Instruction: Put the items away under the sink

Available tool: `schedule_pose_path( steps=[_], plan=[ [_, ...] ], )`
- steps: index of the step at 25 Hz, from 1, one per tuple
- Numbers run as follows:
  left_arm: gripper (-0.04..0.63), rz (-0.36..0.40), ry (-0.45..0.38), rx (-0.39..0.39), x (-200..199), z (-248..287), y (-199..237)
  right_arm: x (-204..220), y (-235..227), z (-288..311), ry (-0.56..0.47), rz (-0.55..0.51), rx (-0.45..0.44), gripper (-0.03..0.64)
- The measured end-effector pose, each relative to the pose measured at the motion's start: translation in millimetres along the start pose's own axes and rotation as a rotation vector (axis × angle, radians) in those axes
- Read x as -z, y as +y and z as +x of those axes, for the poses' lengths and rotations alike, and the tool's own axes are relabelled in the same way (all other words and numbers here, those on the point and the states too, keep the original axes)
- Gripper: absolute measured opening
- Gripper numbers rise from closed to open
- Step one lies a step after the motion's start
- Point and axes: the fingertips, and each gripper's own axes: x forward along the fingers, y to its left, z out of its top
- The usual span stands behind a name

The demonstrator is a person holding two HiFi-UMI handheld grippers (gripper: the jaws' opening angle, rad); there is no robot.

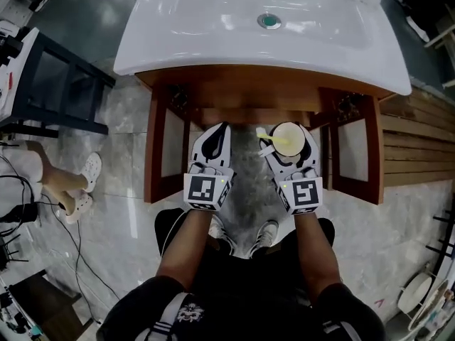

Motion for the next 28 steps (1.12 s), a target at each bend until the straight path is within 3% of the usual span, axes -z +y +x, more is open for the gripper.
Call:
schedule_pose_path(
  steps=[6,12,28],
  plan=[
    [0.003,0.018,-0.038,-0.002,70,16,6,66,-5,23,-0.005,0.005,0.003,0.394],
    [0.003,0.006,-0.105,-0.005,94,24,8,98,-6,37,-0.027,0.025,0.002,0.394],
    [0.003,0.030,-0.083,-0.068,103,28,22,71,-3,107,-0.029,0.009,-0.059,0.394]
  ],
)
